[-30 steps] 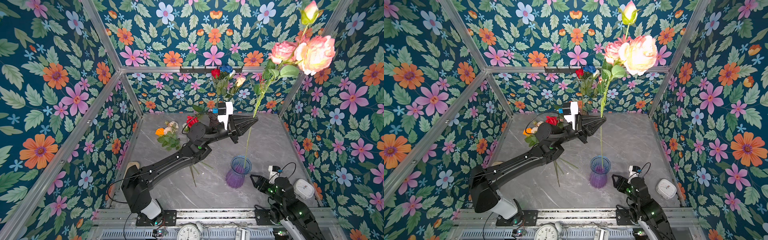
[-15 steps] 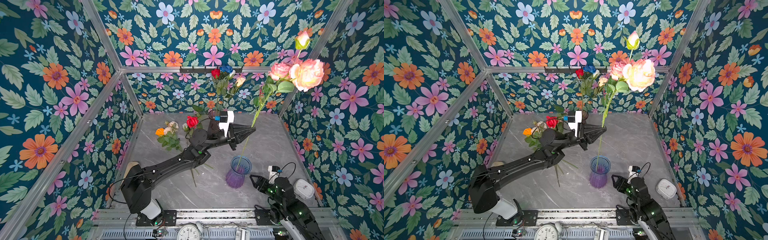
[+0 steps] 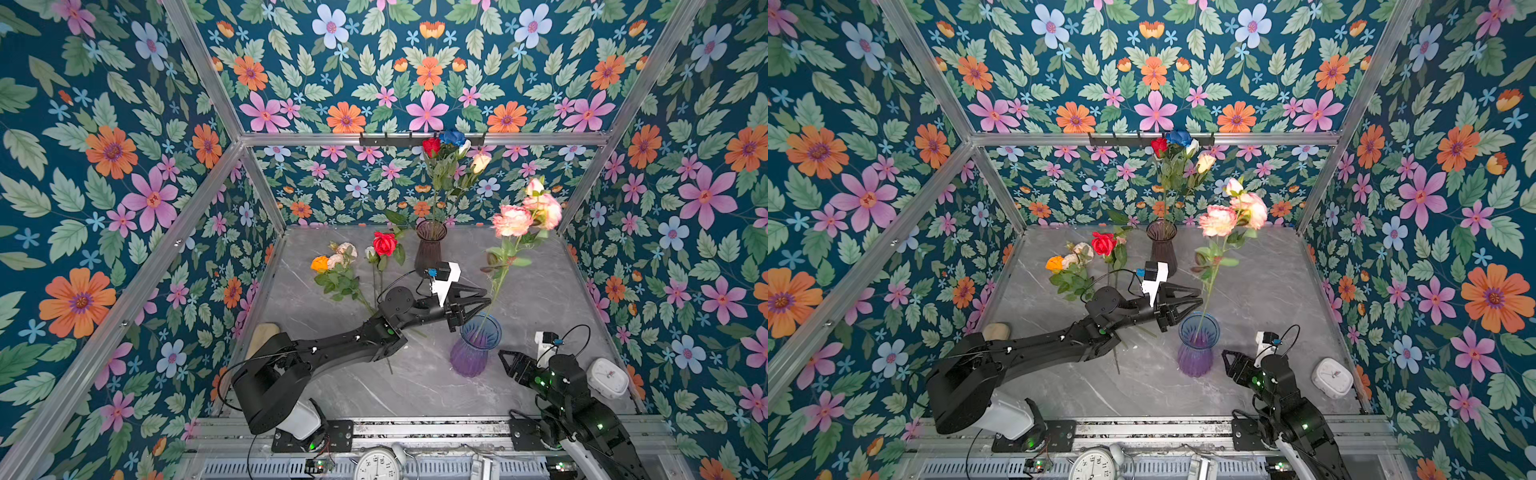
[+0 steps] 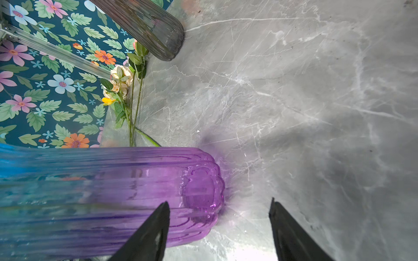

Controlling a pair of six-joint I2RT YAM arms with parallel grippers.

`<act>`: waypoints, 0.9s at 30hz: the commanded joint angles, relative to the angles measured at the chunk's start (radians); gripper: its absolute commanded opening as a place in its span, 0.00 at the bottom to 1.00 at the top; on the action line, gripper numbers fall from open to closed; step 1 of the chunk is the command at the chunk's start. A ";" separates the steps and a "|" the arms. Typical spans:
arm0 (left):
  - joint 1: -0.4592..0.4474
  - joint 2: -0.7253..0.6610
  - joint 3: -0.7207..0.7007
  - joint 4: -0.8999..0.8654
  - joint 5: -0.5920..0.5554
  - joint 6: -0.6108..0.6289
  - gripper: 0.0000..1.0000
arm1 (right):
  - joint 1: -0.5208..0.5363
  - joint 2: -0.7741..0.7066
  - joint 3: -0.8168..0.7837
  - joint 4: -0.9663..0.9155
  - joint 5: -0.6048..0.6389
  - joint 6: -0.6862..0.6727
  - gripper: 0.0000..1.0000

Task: Arrange flowers in a vase
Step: Place the flower in the vase, then pick up the flower from the top-left of the table.

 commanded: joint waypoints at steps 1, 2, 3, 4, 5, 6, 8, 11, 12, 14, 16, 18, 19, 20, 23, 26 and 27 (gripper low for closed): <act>0.000 -0.015 0.005 -0.010 -0.020 0.021 0.55 | 0.001 -0.002 0.001 0.029 -0.002 -0.018 0.71; 0.000 -0.020 0.007 -0.021 -0.021 0.027 0.58 | 0.001 -0.002 0.001 0.029 -0.002 -0.017 0.71; 0.000 -0.025 0.009 -0.032 -0.023 0.033 0.60 | 0.001 -0.002 0.001 0.027 -0.002 -0.018 0.71; 0.000 -0.034 0.011 -0.046 -0.026 0.040 0.61 | 0.001 -0.002 0.001 0.028 0.000 -0.018 0.71; 0.000 -0.045 0.009 -0.061 -0.031 0.050 0.61 | 0.001 -0.002 0.001 0.026 0.000 -0.017 0.71; 0.000 -0.064 0.006 -0.083 -0.039 0.063 0.61 | 0.001 -0.002 0.001 0.026 -0.001 -0.016 0.71; 0.002 -0.119 -0.008 -0.138 -0.072 0.098 0.60 | 0.001 -0.001 0.001 0.026 0.002 -0.016 0.71; 0.002 -0.240 -0.045 -0.244 -0.141 0.166 0.59 | 0.002 -0.002 -0.002 0.029 0.000 -0.017 0.71; 0.002 -0.293 -0.063 -0.289 -0.175 0.193 0.58 | 0.001 -0.001 -0.001 0.030 0.001 -0.016 0.71; 0.002 -0.405 -0.105 -0.373 -0.272 0.241 0.58 | 0.001 0.000 -0.001 0.033 -0.001 -0.016 0.71; 0.003 -0.536 -0.159 -0.464 -0.479 0.263 0.57 | 0.001 0.003 -0.002 0.035 -0.003 -0.017 0.71; 0.005 -0.678 -0.218 -0.568 -0.839 0.240 0.55 | 0.001 0.007 -0.002 0.036 -0.002 -0.014 0.71; 0.010 -0.731 -0.239 -0.621 -0.987 0.207 0.56 | 0.000 0.009 -0.002 0.038 -0.003 -0.015 0.71; 0.024 -0.788 -0.255 -0.689 -1.143 0.161 0.58 | 0.001 0.012 -0.001 0.040 -0.004 -0.014 0.71; 0.104 -0.906 -0.292 -0.881 -1.327 0.023 0.59 | 0.001 0.020 -0.001 0.044 -0.003 -0.015 0.71; 0.258 -0.914 -0.309 -1.013 -1.259 -0.101 0.60 | 0.001 0.022 -0.001 0.044 -0.002 -0.013 0.71; 0.334 -0.885 -0.305 -1.039 -1.178 -0.128 0.60 | 0.001 0.022 -0.001 0.044 -0.002 -0.014 0.71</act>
